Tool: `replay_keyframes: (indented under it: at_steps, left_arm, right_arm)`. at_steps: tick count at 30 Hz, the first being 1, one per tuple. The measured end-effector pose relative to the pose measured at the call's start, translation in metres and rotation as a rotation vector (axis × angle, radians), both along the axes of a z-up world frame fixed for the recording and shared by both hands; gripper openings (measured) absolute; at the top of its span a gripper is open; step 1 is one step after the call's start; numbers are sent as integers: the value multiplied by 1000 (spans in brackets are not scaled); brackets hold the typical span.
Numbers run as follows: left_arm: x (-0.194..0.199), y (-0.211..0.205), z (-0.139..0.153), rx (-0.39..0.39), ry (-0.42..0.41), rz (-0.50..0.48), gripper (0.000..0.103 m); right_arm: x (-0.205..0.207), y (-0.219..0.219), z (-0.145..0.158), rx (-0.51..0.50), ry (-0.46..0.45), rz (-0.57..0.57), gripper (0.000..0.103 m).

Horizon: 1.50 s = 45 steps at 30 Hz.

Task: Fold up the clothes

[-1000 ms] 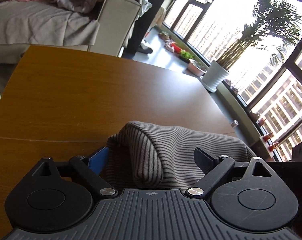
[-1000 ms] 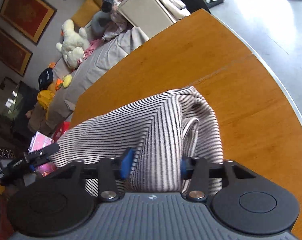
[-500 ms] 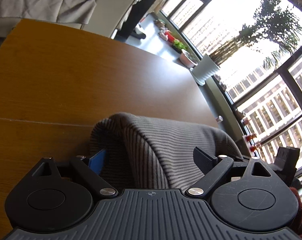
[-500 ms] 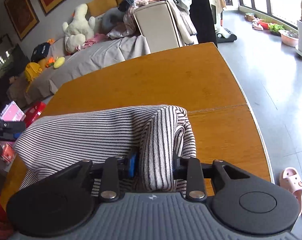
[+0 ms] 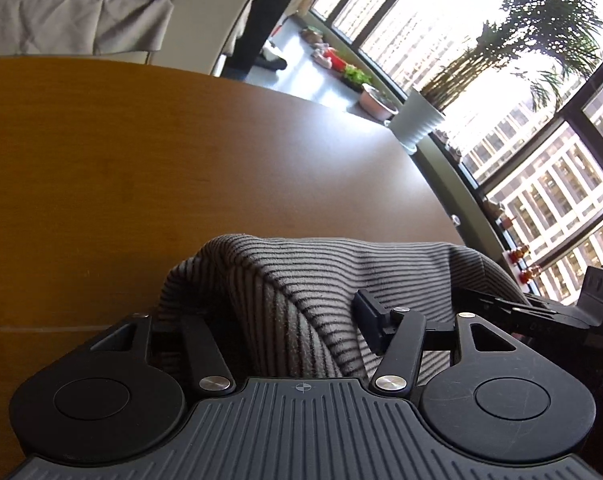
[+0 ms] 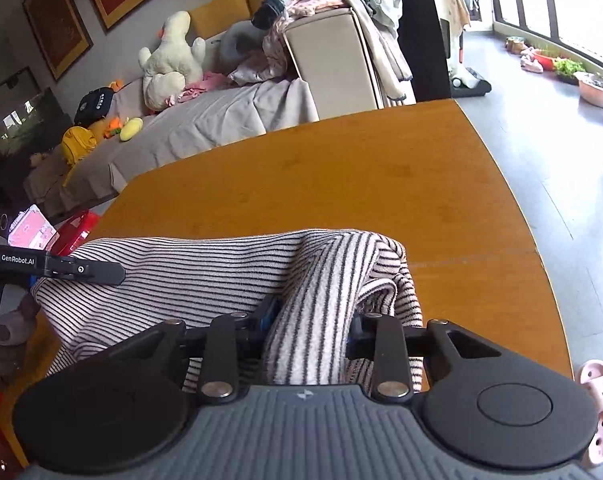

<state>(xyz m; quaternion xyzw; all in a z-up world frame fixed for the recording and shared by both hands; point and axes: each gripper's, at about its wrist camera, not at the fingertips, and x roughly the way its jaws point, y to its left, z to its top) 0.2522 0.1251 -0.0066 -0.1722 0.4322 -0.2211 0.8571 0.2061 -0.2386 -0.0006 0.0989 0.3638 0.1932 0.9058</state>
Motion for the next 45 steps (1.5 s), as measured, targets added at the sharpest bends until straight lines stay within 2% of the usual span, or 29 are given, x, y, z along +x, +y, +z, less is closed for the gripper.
replay_keyframes:
  at_steps: [5, 7, 8, 10, 11, 13, 14, 16, 17, 18, 21, 22, 23, 24, 25, 26, 27, 32, 36, 40, 41, 42, 43, 44, 45]
  left_arm:
    - [26, 7, 11, 34, -59, 68, 53]
    - [24, 11, 18, 69, -91, 71, 53]
    - [21, 13, 19, 97, -101, 67, 56]
    - [12, 19, 20, 132, -103, 62, 60]
    - [7, 24, 20, 134, -97, 66, 62]
    - [-2, 32, 22, 110, -83, 82, 64]
    - [-6, 38, 24, 83, -76, 89, 66]
    - [-8, 43, 28, 9, -64, 93, 75]
    - [-5, 42, 28, -19, -56, 92, 84]
    - [-3, 41, 28, -44, -48, 90, 88]
    - [7, 23, 16, -23, -7, 78, 89]
    - [10, 17, 11, -16, 12, 76, 87]
    - [15, 11, 6, -16, 32, 77, 79]
    - [16, 9, 8, -6, 19, 80, 60]
    - [17, 6, 10, 4, 6, 83, 47]
    - [18, 4, 13, 13, -8, 86, 34]
    - [16, 5, 22, 7, -33, 95, 28]
    - [-27, 9, 63, -7, -145, 63, 28]
    - [-71, 6, 58, 3, -148, 17, 31]
    - [-85, 5, 13, 33, -28, 51, 35]
    - [-85, 6, 2, 51, -1, 72, 42]
    - [-87, 7, 0, 51, -17, 71, 43]
    - [-89, 8, -2, 52, -32, 71, 43]
    - [-90, 8, 2, 64, -33, 72, 51]
    - [-90, 9, 5, 76, -35, 73, 69]
  right_arm:
    - [40, 12, 2, -15, -60, 5, 25]
    - [47, 12, 3, -50, -69, 7, 25]
    - [47, 9, 0, -57, -51, 6, 25]
    - [44, 2, -7, -61, -22, -5, 38]
    - [41, -2, -5, -57, -17, -22, 41]
    - [35, -11, -1, -49, -8, -58, 51]
    - [32, -17, 2, -14, -1, -74, 52]
    - [30, -27, 6, 85, 23, -83, 53]
    - [30, -25, 4, 86, 29, -78, 54]
    - [30, -22, 1, 80, 33, -72, 56]
    - [31, -12, -9, 63, 47, -54, 57]
    - [32, -9, -12, 57, 52, -48, 55]
    - [32, -2, -11, 23, 23, -36, 49]
    - [32, 5, -11, -14, -10, -23, 29]
    - [32, 7, -5, -20, -32, -27, 21]
    - [32, 9, 2, -21, -52, -32, 20]
    - [27, 9, 11, -18, -71, -20, 19]
    - [-10, 4, 51, 8, -147, 50, 19]
    - [-45, -6, 49, 37, -124, 68, 19]
    - [-55, -7, 8, -7, -11, 51, 22]
    - [-55, -5, -3, -28, 14, 43, 24]
    - [-58, -6, -8, -25, 9, 34, 26]
    - [-60, -8, -8, -10, 5, 32, 30]
    - [-60, -11, -6, -6, 13, 30, 34]
    - [-61, -14, -1, -19, 1, 15, 53]
